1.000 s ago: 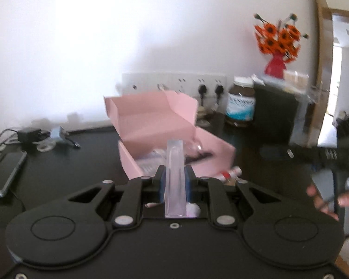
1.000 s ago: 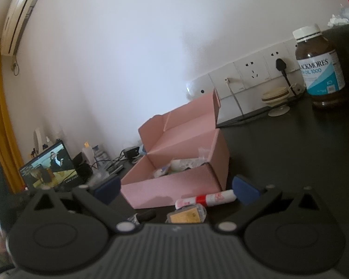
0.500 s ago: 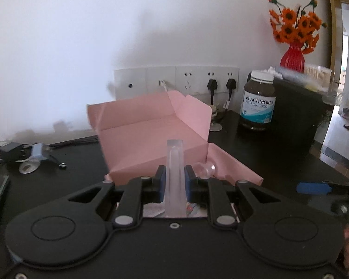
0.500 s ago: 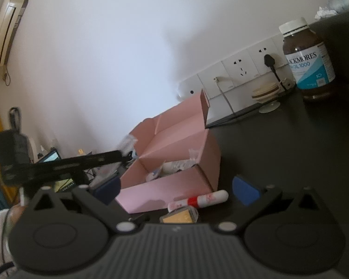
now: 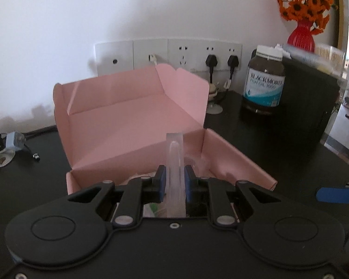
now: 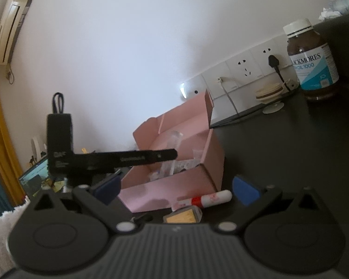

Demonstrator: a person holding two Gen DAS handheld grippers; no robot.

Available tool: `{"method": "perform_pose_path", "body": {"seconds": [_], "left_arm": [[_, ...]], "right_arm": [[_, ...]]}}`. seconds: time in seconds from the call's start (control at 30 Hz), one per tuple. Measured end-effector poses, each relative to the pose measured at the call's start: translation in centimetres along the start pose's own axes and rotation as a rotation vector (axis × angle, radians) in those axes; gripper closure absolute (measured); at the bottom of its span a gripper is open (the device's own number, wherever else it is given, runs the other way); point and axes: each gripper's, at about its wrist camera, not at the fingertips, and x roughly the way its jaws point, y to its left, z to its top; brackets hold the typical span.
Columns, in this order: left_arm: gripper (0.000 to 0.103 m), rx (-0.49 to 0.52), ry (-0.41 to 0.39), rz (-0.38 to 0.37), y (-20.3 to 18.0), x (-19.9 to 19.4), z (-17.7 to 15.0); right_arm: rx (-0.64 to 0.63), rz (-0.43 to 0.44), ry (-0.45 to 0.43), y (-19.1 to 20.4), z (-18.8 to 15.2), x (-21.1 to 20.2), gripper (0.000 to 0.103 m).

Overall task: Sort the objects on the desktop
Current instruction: 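Carry the clear tube with the left gripper down into the pink box, then open the left gripper to release the clear tube into the box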

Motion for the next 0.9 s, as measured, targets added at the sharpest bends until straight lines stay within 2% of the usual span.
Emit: {"method": "perform_pose_path", "body": {"seconds": [0.2,0.37,0.6,0.87,0.9], "left_arm": [[0.086,0.033,0.058,-0.006,-0.59,0.61,-0.77],[0.086,0.027,0.065,-0.012,-0.54,0.45,-0.81],[0.085,-0.041,0.087,-0.036,0.16,0.9,-0.68],[0.083,-0.031,0.078,-0.03,-0.18,0.67,-0.95],[0.079,-0.042,0.07,-0.04,-0.09,0.5,-0.88]], "right_arm": [[-0.003,0.005,-0.001,0.06,-0.03,-0.04,0.001],[-0.006,0.008,0.0,0.08,-0.01,0.03,0.001],[-0.002,0.01,0.001,-0.07,0.04,0.08,0.001],[0.0,0.016,0.009,-0.12,0.02,0.23,0.001],[0.003,0.017,0.012,-0.17,0.04,0.28,0.001]]}}
